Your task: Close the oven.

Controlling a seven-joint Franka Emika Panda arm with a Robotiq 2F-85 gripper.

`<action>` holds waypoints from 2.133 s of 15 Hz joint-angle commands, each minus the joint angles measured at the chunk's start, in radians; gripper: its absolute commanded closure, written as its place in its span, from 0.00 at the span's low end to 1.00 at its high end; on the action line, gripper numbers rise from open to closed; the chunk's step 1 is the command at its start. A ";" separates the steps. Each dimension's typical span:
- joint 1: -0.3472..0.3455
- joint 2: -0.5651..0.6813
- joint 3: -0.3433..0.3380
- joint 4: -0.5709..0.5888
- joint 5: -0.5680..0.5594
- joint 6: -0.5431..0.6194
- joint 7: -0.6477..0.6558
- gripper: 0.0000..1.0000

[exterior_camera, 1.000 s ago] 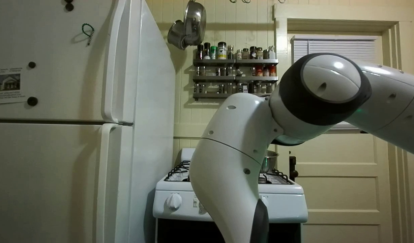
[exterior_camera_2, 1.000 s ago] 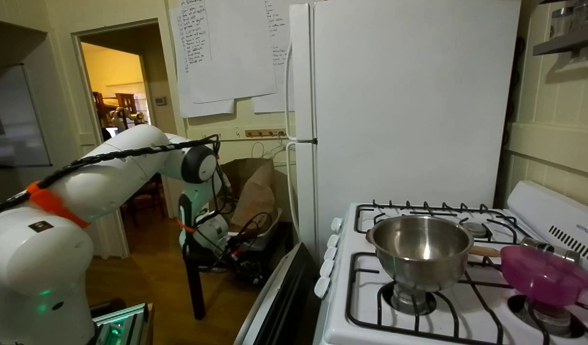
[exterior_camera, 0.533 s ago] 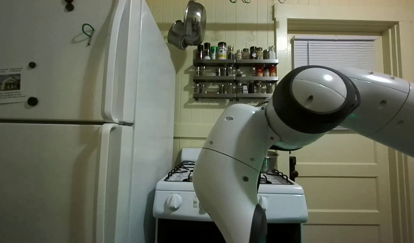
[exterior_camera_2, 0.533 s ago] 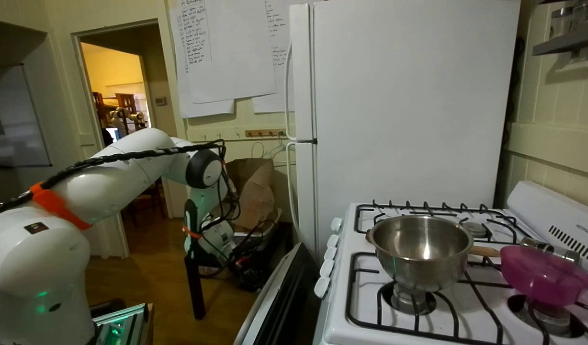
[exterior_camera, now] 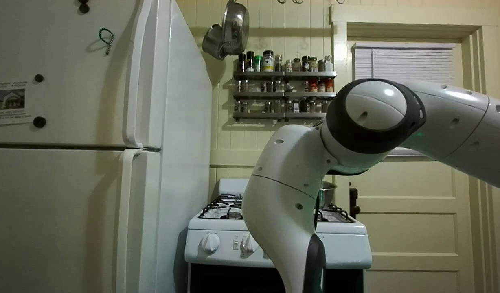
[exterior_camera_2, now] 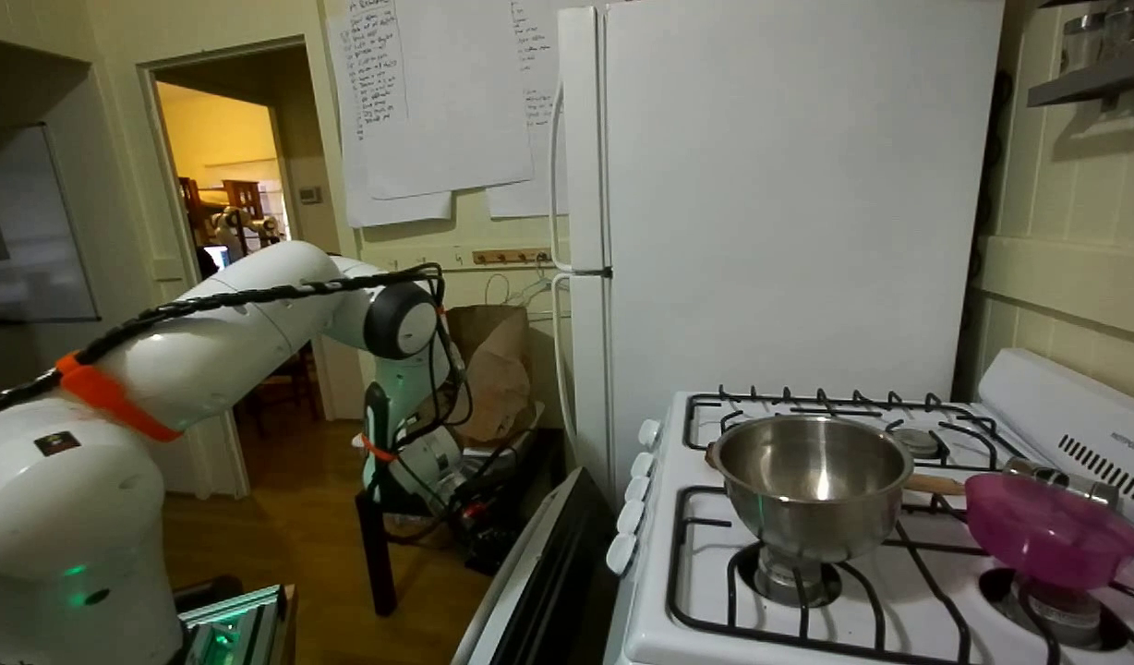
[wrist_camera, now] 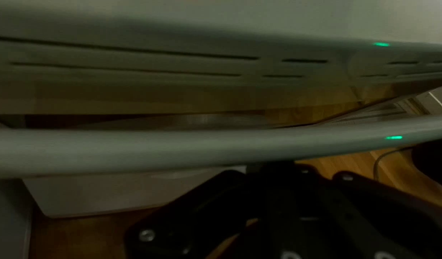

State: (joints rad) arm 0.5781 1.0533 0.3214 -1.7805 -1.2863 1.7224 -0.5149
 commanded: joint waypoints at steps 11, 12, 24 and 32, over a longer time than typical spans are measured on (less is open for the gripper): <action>-0.130 -0.271 0.010 -0.316 -0.027 -0.108 0.097 1.00; -0.137 -0.280 0.014 -0.327 -0.028 -0.104 0.098 1.00; -0.141 -0.277 0.002 -0.392 -0.123 -0.094 0.155 1.00; -0.146 -0.267 0.026 -0.379 -0.109 -0.094 0.148 1.00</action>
State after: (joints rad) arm 0.4538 0.7801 0.3399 -2.1519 -1.3678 1.6302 -0.3784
